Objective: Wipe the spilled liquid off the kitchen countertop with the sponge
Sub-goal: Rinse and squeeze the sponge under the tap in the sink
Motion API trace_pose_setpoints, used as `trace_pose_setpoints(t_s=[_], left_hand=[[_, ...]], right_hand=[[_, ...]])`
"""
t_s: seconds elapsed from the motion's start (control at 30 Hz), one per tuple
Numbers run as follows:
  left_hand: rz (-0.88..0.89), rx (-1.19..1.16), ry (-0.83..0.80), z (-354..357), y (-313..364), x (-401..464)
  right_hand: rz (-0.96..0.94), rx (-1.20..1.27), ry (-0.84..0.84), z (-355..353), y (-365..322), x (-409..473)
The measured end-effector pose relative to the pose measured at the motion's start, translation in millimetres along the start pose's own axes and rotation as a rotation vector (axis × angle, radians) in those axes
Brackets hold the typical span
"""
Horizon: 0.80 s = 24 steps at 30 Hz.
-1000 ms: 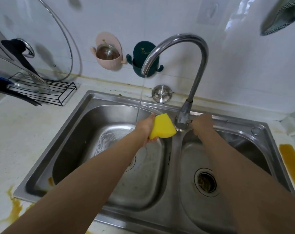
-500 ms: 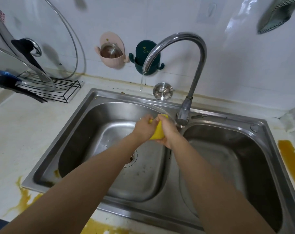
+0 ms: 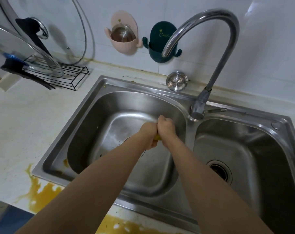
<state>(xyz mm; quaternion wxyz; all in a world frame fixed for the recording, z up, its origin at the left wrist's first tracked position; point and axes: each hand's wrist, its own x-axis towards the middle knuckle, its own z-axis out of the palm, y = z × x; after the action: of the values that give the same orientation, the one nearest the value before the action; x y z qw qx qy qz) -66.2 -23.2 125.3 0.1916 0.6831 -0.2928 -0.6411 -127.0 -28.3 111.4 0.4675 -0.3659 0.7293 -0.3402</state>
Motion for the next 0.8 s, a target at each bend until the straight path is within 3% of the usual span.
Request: trace_pose_setpoints(t_s=[0.4, 0.57, 0.63, 0.8], left_hand=[[-0.144, 0.004, -0.138, -17, -10, 3], [-0.213, -0.293, -0.092, -36, -2, 13], [-0.208, -0.348, -0.103, -41, 6, 14], [-0.155, -0.298, -0.096, -40, 15, -2]], right_hand=[[-0.118, -0.257, -0.076, 5, 2, -10], [-0.453, -0.104, -0.058, 1, 13, -20], [-0.592, -0.165, -0.037, 1, 17, -24], [-0.613, -0.236, -0.005, 9, 1, -25]])
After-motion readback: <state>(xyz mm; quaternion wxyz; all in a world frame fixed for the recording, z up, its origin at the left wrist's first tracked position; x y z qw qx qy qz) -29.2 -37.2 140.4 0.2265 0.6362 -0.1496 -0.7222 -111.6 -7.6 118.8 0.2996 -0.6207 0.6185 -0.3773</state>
